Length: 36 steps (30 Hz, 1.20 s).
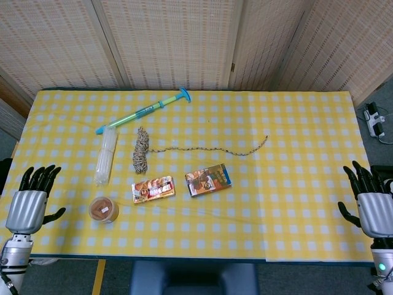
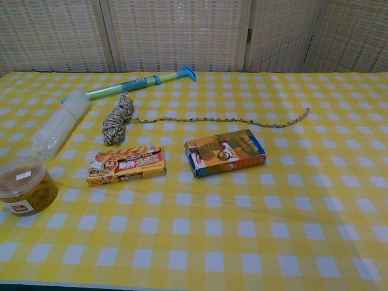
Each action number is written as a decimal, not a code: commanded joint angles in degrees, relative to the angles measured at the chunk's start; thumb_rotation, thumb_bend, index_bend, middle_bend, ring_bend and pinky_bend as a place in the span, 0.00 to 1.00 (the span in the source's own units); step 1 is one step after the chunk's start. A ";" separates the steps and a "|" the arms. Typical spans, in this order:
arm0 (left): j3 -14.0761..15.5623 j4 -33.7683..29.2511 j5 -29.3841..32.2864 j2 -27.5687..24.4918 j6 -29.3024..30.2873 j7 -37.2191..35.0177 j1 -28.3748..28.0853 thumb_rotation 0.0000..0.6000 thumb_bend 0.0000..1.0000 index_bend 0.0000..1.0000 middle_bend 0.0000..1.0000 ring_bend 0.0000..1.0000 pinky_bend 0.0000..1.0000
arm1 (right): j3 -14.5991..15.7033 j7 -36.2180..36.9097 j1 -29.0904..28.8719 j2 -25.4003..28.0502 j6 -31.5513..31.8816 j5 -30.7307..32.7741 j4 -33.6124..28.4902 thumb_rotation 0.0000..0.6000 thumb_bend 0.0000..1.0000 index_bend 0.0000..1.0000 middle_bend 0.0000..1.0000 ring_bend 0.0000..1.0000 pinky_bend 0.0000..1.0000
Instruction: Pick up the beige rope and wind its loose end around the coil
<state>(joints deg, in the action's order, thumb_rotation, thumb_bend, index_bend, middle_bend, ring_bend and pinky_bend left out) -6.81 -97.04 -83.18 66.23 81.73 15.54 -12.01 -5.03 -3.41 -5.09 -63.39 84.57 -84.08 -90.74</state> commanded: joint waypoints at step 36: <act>-10.88 17.83 59.77 12.85 -44.91 7.89 -43.62 1.00 0.77 0.12 0.22 0.23 0.24 | 0.76 0.37 2.48 1.45 4.74 -3.20 -1.53 1.00 0.37 0.00 0.01 0.08 0.00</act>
<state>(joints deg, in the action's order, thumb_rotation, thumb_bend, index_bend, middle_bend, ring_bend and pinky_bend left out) -18.73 -82.57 -27.37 77.78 39.78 23.61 -53.04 -4.27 -3.04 -2.60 -61.95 89.35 -87.30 -92.26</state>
